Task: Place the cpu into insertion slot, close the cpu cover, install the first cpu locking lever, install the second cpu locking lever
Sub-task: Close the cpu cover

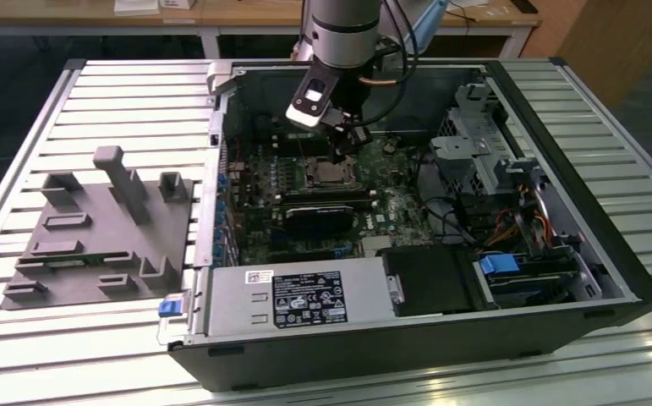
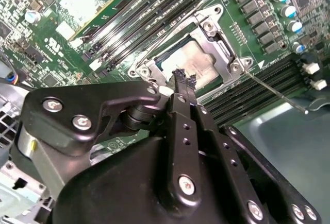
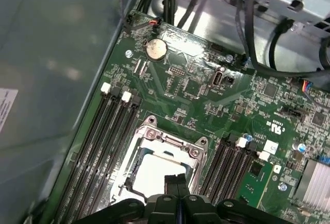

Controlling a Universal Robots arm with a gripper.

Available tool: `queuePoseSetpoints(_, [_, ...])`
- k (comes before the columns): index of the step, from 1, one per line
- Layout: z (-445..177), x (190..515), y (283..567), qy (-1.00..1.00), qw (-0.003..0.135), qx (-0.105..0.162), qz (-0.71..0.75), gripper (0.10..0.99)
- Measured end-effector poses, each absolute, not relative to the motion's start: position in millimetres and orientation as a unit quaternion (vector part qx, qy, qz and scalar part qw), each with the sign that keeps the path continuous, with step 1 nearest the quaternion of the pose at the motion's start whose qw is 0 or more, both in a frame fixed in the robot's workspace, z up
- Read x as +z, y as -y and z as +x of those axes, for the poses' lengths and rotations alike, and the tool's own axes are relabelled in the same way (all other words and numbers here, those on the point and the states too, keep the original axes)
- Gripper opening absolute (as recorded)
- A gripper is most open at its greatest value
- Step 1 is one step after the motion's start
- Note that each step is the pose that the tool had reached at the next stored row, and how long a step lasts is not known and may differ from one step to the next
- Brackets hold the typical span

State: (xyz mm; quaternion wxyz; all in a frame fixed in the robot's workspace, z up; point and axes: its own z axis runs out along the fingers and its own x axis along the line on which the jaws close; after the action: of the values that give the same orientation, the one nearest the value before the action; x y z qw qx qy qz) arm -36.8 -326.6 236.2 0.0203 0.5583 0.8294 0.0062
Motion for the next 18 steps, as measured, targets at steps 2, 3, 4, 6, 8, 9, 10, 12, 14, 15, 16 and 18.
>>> queuePoseSetpoints(2, [-36.8,236.2,326.7,-0.835,0.021,0.005,0.550,0.106])
queuePoseSetpoints(3, [-36.8,236.1,326.7,-0.838,0.021,0.005,0.545,0.106])
queuePoseSetpoints(4, [-36.8,236.1,326.7,-0.841,0.022,0.004,0.541,0.106])
queuePoseSetpoints(6, [-36.8,236.1,326.6,-0.846,0.022,0.003,0.532,0.106])
queuePoseSetpoints(8, [-36.8,236.1,326.7,-0.852,0.023,0.003,0.523,0.106])
queuePoseSetpoints(9, [-36.8,236.1,326.7,-0.855,0.023,0.002,0.519,0.106])
queuePoseSetpoints(10, [-36.8,236.0,326.7,-0.858,0.024,0.002,0.514,0.106])
queuePoseSetpoints(12, [-36.8,236.0,326.7,-0.863,0.024,0.001,0.505,0.106])
queuePoseSetpoints(14, [-36.8,235.9,326.6,-0.868,0.025,0.000,0.497,0.106])
queuePoseSetpoints(15, [-36.8,235.9,326.6,-0.870,0.025,0.000,0.492,0.106])
queuePoseSetpoints(16, [-36.8,235.9,326.6,-0.873,0.025,0.000,0.486,0.106])
queuePoseSetpoints(18, [-36.8,235.8,326.6,-0.880,0.025,0.000,0.474,0.106])
